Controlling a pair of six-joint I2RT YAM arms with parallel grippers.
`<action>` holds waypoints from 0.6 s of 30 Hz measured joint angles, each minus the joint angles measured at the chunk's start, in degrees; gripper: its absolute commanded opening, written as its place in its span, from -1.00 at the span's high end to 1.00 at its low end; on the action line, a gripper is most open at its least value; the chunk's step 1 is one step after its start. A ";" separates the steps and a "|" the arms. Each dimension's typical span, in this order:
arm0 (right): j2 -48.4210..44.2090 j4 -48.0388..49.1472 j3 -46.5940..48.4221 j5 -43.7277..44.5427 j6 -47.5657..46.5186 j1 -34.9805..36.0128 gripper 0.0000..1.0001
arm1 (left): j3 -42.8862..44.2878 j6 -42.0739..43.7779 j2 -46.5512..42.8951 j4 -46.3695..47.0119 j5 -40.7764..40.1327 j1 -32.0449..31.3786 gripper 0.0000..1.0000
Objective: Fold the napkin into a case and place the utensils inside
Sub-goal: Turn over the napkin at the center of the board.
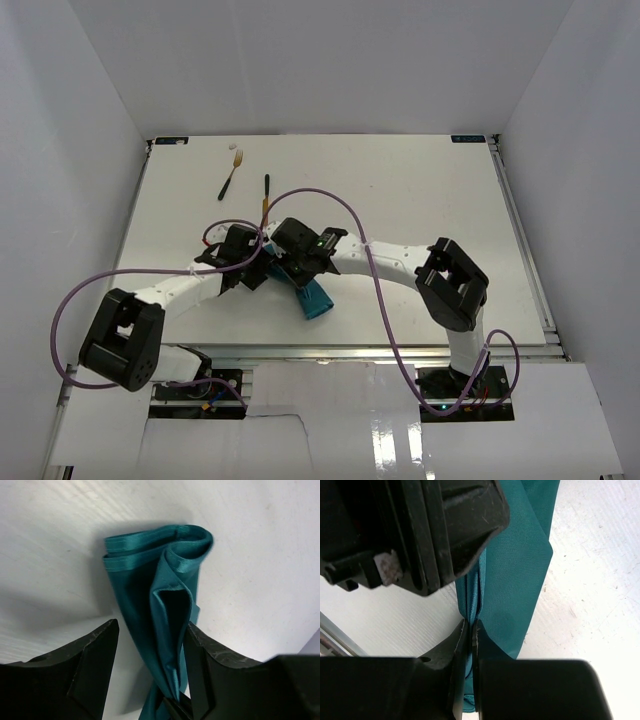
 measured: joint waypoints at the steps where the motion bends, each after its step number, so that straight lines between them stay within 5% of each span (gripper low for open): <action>1: 0.00 -0.02 -0.11 0.00 0.13 0.00 0.84 | -0.70 -0.74 -0.13 0.52 -0.55 -0.07 -0.29; 12: -0.04 0.68 -0.35 -1.44 3.58 -0.22 0.85 | -3.08 -5.40 0.37 0.81 -4.76 -0.22 -0.20; 15: -0.04 1.33 -0.37 -2.01 4.11 -0.37 0.84 | -3.02 -5.73 0.70 0.17 -6.14 -0.26 0.06; 18: -0.07 1.79 -0.46 -2.67 4.17 -0.37 0.85 | -2.47 -6.25 1.01 -1.49 -8.07 -0.31 0.59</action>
